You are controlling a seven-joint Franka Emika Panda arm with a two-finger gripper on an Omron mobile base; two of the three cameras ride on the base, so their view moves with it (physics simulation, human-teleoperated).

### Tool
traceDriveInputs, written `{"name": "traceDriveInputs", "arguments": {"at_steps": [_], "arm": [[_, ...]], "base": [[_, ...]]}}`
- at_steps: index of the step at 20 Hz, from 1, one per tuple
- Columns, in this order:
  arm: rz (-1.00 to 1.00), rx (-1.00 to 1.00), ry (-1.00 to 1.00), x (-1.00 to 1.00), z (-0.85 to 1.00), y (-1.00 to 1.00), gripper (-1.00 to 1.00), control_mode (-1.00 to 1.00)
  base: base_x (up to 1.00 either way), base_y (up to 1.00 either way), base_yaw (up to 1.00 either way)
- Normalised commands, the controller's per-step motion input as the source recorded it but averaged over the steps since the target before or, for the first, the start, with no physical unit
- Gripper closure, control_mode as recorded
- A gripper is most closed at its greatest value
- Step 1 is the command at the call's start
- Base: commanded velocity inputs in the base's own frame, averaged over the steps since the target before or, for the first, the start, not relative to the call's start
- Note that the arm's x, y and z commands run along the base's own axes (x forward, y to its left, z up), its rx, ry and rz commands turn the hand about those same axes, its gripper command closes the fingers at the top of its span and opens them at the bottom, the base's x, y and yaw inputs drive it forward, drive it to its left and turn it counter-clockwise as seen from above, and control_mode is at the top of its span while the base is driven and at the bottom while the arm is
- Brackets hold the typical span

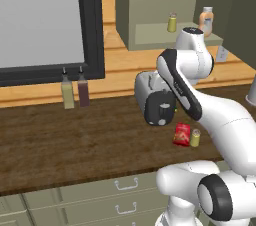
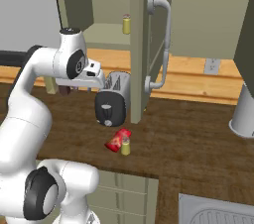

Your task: Put the shaker and condiment bottle from the counter next to their counterparts in the cabinet.

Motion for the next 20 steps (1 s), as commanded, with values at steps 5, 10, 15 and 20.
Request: {"name": "traceDriveInputs", "arguments": {"at_steps": [5,10,15,20], "arm": [[-0.16,0.00,-0.03,0.00,0.00,0.13,-1.00,-1.00],[-0.26,0.00,-0.12,0.00,0.02,0.36,-1.00,-1.00],[-0.21,0.00,-0.11,0.00,0.03,0.19,-1.00,-1.00],[-0.29,-0.02,-0.03,0.00,0.00,0.01,-1.00,-1.00]], "base": [[0.00,0.00,0.00],[0.00,0.00,0.00],[0.00,0.00,0.00],[0.00,0.00,0.00]]}}
